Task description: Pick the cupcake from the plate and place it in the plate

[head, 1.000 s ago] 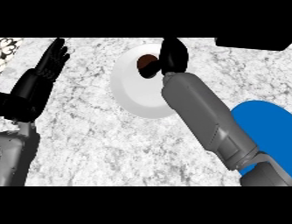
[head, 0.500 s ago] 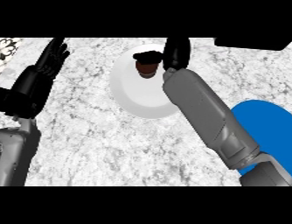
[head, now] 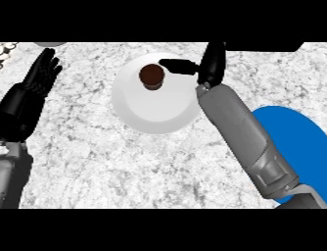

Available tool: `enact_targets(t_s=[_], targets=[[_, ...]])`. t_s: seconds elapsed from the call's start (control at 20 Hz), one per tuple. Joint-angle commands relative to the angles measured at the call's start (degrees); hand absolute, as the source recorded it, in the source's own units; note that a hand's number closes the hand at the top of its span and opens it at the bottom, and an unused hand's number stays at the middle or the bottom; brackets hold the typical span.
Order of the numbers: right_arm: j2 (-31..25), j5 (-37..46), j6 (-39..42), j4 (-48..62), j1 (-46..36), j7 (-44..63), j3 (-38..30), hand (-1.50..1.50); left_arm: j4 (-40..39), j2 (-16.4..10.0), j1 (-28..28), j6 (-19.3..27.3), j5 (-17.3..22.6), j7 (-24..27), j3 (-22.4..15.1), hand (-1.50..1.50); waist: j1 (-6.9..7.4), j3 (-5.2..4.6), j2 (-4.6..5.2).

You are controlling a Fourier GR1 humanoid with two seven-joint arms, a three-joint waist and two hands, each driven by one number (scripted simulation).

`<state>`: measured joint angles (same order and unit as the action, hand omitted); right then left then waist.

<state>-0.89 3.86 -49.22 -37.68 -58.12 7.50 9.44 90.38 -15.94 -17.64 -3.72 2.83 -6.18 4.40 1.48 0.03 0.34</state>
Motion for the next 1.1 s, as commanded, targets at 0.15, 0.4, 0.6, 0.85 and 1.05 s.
enact_targets(t_s=[0.15, 0.4, 0.6, 0.85, 1.05], targets=[[-3.1, 0.3, 4.0, -13.9, 13.1, -3.8, 0.5, -1.50, 2.1, -0.2, 3.5, -0.4, -0.9, 0.1, 0.9, 0.00, -1.67, -0.02, -0.49], [-10.0, 0.5, 10.0, -28.0, 24.7, -1.1, 2.3, -1.50, 5.1, 1.1, 3.7, 1.4, -2.2, -2.3, 0.2, 0.00, -2.05, -0.02, -0.62], [-12.5, 1.2, 11.2, -37.8, 33.9, 0.1, 3.1, -1.50, 6.1, -1.4, 3.5, -1.8, 1.4, -4.4, 3.1, 0.00, -2.11, -0.03, -0.67], [-18.5, 0.9, 16.9, -48.5, 39.3, 5.4, 0.3, -1.50, -1.3, 0.5, 0.6, -2.1, -0.7, 1.4, 2.4, 0.00, -2.19, -0.05, -0.47], [-17.4, 0.8, 17.0, -44.8, 45.9, -7.2, -2.6, -1.50, -2.9, 0.8, 0.7, -2.3, -1.2, 1.9, 2.6, 0.00, -2.07, -0.02, -0.27]])
